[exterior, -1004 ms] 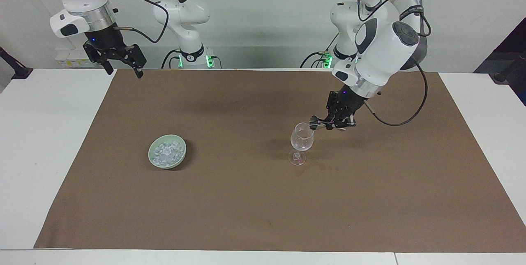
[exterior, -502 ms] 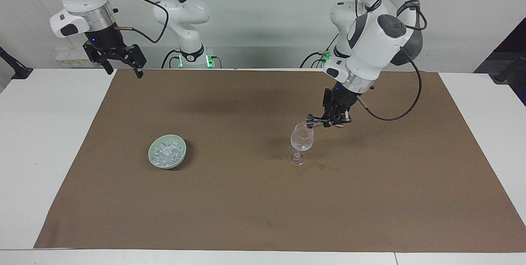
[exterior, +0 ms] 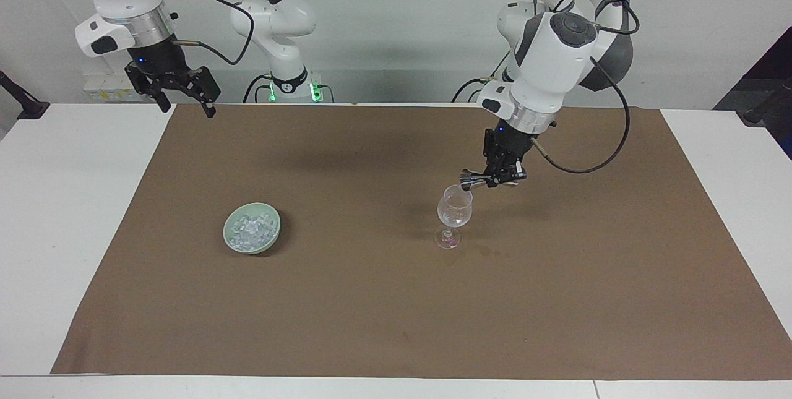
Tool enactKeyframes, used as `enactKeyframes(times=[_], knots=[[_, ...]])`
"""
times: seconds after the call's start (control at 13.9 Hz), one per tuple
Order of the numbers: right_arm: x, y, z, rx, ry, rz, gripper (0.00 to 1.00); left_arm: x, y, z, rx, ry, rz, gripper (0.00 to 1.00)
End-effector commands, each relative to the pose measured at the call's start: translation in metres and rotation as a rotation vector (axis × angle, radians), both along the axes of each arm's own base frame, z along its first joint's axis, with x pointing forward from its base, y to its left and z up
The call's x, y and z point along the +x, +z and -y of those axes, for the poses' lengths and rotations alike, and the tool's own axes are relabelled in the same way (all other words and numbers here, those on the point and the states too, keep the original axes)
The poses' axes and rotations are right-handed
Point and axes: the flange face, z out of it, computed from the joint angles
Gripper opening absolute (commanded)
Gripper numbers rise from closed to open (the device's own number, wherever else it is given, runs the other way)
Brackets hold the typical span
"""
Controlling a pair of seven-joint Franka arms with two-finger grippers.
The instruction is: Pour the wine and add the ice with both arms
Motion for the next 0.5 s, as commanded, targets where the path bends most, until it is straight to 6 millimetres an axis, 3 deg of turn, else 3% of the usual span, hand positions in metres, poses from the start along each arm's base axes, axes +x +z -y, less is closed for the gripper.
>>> enactKeyframes(times=[0.0,0.43], knots=[[0.0012,0.0002,0.0012,0.019,0.013,0.007,1.00,-0.0002,0.0033,0.0052,0.043,0.031,0.006,0.00],[0.0013,0.0002,0.0012,0.019,0.013,0.007,1.00,-0.0008,0.0040,0.0115,0.094,0.057,-0.001,0.00]])
